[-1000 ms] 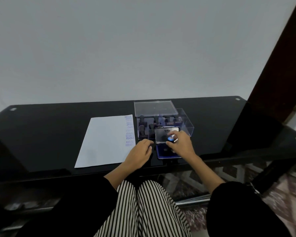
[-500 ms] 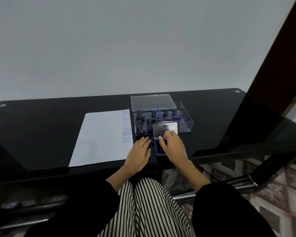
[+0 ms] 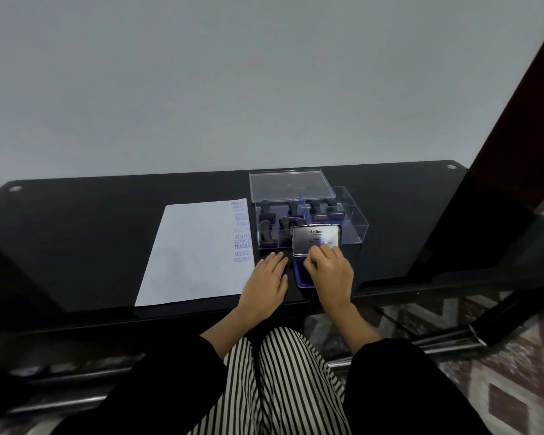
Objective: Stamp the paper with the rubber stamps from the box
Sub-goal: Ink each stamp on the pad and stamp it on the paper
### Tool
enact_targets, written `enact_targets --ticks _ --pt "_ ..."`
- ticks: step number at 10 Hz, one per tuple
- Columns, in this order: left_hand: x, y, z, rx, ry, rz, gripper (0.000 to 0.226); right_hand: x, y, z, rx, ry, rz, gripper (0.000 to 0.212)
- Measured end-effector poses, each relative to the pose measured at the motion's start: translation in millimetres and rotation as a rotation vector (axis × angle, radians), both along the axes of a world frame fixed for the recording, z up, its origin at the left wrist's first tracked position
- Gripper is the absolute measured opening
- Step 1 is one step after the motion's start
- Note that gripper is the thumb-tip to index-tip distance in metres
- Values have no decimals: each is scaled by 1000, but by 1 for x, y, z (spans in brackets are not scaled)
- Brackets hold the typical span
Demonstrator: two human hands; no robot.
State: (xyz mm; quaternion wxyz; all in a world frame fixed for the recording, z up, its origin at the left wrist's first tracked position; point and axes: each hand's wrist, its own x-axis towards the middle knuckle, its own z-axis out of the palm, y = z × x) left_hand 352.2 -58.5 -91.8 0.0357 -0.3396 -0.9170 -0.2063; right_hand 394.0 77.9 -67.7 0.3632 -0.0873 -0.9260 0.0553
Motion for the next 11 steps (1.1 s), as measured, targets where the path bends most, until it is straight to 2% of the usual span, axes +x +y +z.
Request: enact_targets --ticks 4,7,9,10,11 --pt "-2 0 -1 -2 -6 2 47 -19 9 2 -24 -11 20 33" --pt "-1 0 0 10 -16 1 47 4 5 -20 59 227 39 24" --pt "-2 0 -1 10 -12 2 47 -14 5 -9 -88 85 32 32" --pt "-1 0 -1 -2 -12 2 47 -15 5 -9 -95 74 34 33" --pt "-1 0 0 -4 -14 0 47 -4 6 -16 -14 156 24 26"
